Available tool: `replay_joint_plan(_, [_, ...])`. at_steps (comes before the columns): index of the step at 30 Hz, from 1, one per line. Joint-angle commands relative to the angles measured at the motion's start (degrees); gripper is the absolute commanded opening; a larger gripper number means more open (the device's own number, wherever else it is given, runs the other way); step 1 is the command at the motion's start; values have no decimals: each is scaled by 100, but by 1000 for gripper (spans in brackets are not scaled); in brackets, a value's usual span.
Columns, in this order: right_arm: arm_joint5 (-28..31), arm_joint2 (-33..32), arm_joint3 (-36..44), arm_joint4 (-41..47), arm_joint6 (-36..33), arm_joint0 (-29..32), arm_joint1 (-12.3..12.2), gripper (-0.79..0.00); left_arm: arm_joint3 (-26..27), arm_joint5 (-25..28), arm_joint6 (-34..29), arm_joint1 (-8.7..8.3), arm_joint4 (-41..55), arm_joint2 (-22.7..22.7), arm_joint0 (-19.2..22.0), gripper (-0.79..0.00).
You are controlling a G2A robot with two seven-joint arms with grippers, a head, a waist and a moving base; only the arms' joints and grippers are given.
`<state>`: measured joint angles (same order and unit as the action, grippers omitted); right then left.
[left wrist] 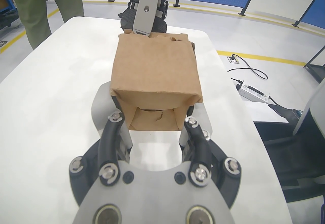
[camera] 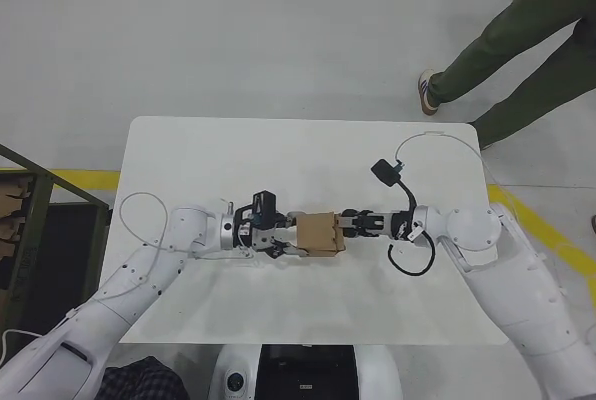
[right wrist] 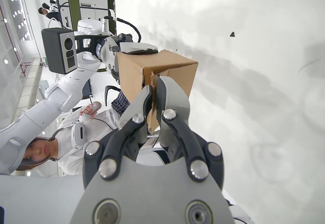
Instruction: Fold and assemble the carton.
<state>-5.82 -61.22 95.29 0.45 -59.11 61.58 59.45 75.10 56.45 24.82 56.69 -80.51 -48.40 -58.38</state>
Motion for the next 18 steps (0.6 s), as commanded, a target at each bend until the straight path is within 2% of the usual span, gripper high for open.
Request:
replay_joint_plan(1, [-8, 16, -10, 13, 10, -19, 5, -782, 9, -4, 2, 5, -10, -3, -8, -422])
replay_joint_plan(8, [41, -38, -81, 141, 78, -26, 7, -770, -16, -9, 37, 21, 9, -35, -27, -422])
replay_joint_plan(15, [134, -183, -1, 173, 24, 119, -36, -625, -131, 30, 61, 32, 118, -108, -26, -422])
replay_joint_plan(18, [167, -172, 22, 199, -5, 147, -39, -616, -142, 23, 66, 35, 143, -141, -30, -422])
